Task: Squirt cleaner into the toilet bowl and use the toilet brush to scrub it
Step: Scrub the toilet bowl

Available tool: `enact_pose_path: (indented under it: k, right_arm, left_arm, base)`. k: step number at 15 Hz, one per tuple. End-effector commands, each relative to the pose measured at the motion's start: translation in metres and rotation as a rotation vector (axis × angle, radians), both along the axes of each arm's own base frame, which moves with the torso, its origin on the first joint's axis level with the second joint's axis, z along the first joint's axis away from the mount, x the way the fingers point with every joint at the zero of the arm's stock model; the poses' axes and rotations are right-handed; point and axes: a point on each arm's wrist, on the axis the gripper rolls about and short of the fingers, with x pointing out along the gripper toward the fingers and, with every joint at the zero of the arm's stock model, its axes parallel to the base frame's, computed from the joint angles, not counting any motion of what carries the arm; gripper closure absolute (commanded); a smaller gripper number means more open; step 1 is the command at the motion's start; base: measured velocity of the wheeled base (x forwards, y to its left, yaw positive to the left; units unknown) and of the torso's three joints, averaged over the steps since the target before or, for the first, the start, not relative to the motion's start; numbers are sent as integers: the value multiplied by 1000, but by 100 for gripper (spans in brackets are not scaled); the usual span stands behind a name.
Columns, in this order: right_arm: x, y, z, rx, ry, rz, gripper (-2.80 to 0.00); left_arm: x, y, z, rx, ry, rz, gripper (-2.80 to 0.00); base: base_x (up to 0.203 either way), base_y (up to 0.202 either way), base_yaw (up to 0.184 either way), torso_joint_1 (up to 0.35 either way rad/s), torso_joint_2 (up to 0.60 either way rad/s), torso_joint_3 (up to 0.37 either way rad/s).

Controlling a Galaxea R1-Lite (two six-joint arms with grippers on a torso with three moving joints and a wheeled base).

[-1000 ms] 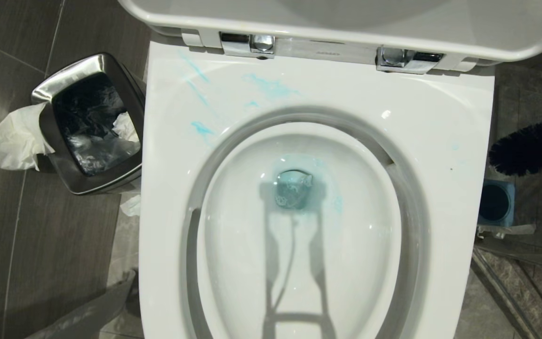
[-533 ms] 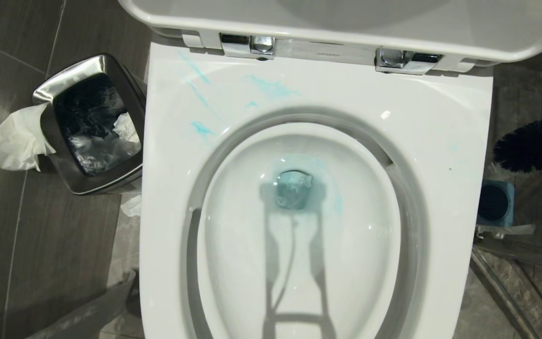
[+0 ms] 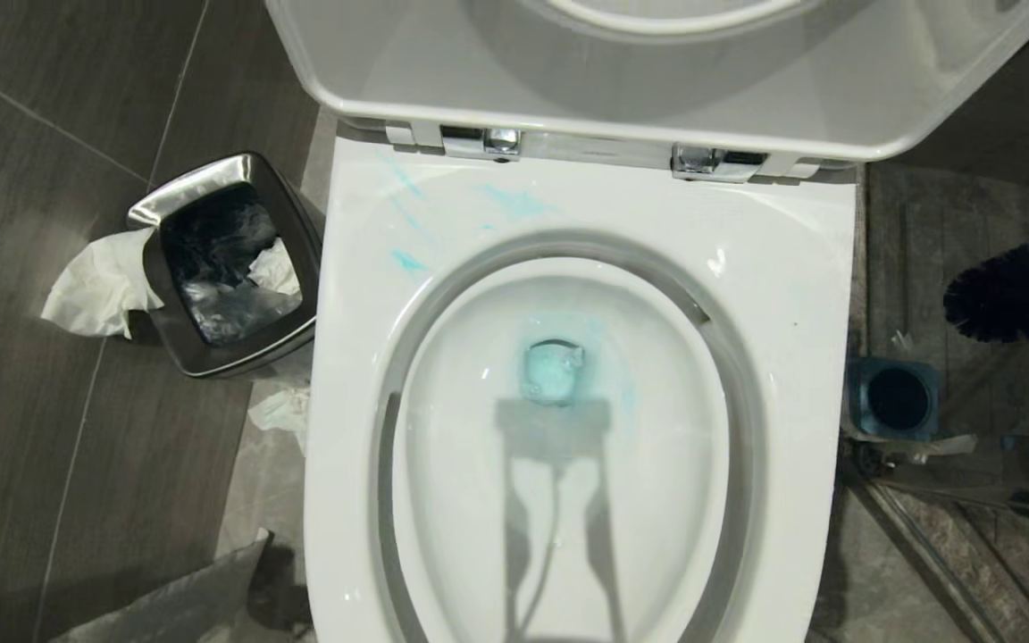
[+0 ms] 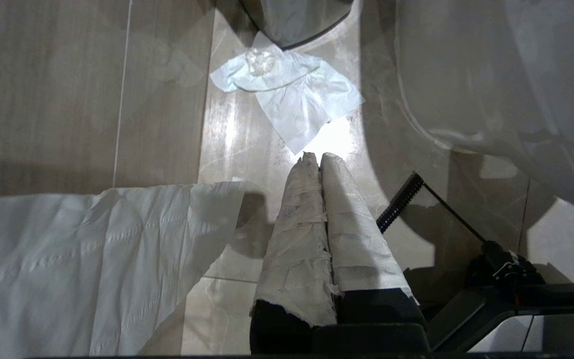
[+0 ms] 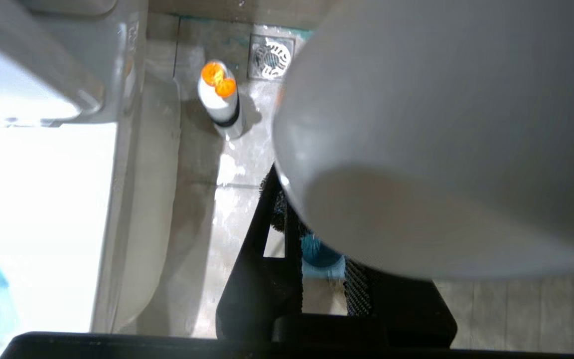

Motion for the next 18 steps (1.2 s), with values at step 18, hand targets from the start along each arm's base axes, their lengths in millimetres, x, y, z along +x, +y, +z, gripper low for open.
enact_pose_path:
  k: [18]
  right_arm:
    - [-20,7,-3,28,66,13,0]
  left_arm:
    - [0,0,0,-3,3,2,0]
  base:
    - [0,0,0,2,1,203]
